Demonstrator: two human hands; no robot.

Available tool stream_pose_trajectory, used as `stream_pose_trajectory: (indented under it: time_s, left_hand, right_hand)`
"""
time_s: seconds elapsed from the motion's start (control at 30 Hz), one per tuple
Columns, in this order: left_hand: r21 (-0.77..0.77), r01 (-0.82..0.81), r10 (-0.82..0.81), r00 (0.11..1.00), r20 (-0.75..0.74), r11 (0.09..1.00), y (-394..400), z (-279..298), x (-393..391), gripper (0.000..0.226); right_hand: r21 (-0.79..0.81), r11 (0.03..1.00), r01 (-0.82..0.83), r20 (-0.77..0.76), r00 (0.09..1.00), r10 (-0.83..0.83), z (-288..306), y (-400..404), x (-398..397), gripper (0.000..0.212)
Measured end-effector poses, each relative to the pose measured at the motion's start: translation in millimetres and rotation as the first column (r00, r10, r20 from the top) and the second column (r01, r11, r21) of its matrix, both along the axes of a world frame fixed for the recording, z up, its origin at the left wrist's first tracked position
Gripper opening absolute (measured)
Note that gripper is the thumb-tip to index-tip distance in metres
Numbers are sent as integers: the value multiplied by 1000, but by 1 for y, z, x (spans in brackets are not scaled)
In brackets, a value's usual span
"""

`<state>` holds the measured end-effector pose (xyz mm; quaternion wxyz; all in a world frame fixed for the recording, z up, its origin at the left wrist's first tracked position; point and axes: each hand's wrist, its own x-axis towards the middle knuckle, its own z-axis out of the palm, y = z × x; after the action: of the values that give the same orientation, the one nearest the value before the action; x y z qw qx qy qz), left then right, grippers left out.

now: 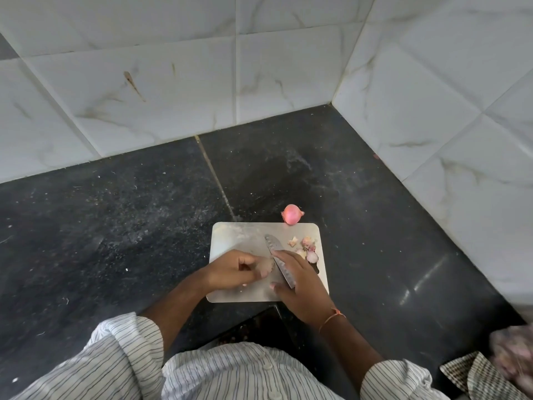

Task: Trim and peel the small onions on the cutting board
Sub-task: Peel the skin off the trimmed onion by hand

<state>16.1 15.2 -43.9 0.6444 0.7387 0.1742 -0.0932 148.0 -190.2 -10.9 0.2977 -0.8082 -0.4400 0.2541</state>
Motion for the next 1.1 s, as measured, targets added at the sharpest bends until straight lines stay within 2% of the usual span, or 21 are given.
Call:
stream_pose_trajectory:
  time_s: [0.07,0.1,0.23,0.37,0.43,0.53,0.83,0.9,1.0,1.1]
  left_hand:
    - [-88,10,-13,999,-39,996,-2,11,0,16]
    - [-116,8,-14,999,-53,993,-3,15,1,15]
    - [-171,-54,39,995,-93,984,-3,24,0,33]
    - [-113,-102,101,995,-18,988,-3,25,-5,31]
    - [-52,-180,181,983,17,982,-2,26,-8,37]
    - [5,-262,262,965,25,965,0,27,-9,41]
    - [16,-215,214,974,71,976,4,33,-2,31]
    - [-12,-216,217,974,67,976,4,33,-2,28]
    - [-32,-225,227,973,51,974,6,31,-1,23]
    - [-34,-231,232,972,47,972,4,32,0,21]
  right_hand:
    - [47,999,-22,-77,997,26,0,7,2,65]
    - [63,998,-15,-113,993,22,0,9,3,60]
    - [117,989,95,-254,965,-63,0,14,3,43]
    - [97,965,243,-365,911,-192,4,19,2,39]
    - [77,955,286,-412,882,-230,4,20,4,33]
    - [66,956,286,-435,870,-231,2,20,4,32]
    - [63,967,246,-501,846,-182,8,21,10,32]
    - [61,967,246,-573,802,-168,10,19,11,35]
    - [46,963,266,-706,691,-157,13,17,11,41]
    - [26,955,296,-776,608,-168,15,14,11,44]
